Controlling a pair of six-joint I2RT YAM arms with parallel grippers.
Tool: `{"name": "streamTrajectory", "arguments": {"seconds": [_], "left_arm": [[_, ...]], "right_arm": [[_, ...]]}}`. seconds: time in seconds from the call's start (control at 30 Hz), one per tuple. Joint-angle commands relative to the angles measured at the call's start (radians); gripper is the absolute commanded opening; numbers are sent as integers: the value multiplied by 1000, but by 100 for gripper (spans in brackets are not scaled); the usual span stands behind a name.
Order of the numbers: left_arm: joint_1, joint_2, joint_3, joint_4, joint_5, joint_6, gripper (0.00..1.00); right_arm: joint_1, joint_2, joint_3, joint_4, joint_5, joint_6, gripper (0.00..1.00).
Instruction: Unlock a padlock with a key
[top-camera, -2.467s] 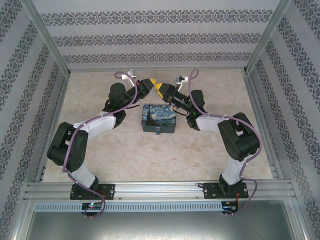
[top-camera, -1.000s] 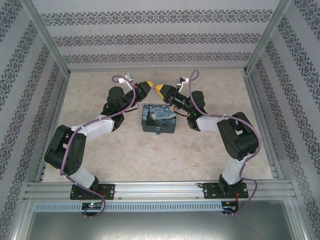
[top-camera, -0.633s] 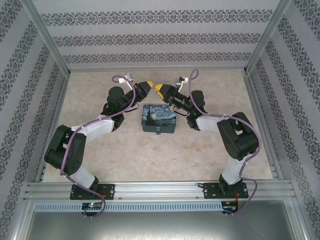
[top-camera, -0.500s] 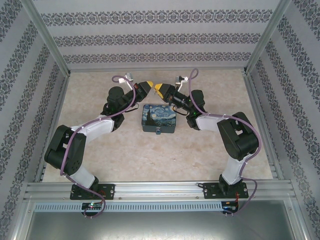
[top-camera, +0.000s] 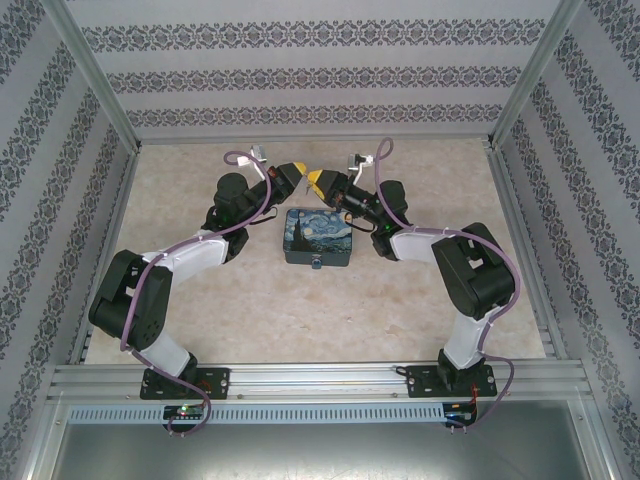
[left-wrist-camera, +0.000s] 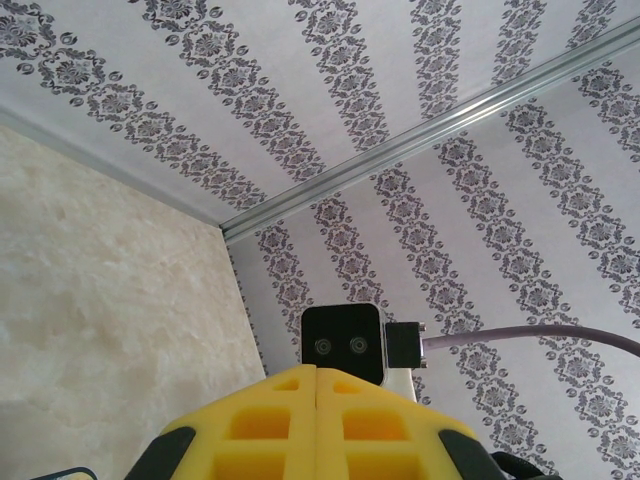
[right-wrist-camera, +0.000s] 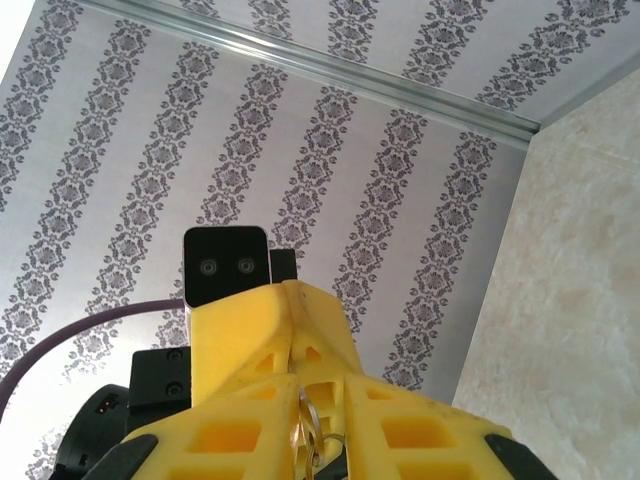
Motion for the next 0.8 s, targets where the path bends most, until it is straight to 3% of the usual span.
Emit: {"name": "streamTrajectory", "arguments": {"seconds": [0.0, 0.4, 0.57, 0.7, 0.77], "left_arm": [[5, -20, 36, 26, -2, -3, 0], [3, -21, 33, 26, 0, -4, 0], [4, -20, 32, 28, 1, -4, 0], [-1, -17, 30, 34, 1, -7, 0], [-4, -16, 30, 38, 2, -9, 0]], "right_arm": [[13, 18, 25, 30, -25, -18, 19], [14, 26, 40, 30, -29, -13, 8], [16, 26, 46, 30, -34, -14, 12], [19, 29, 51, 27, -32, -14, 0], [19, 32, 53, 26, -31, -13, 0]]}}
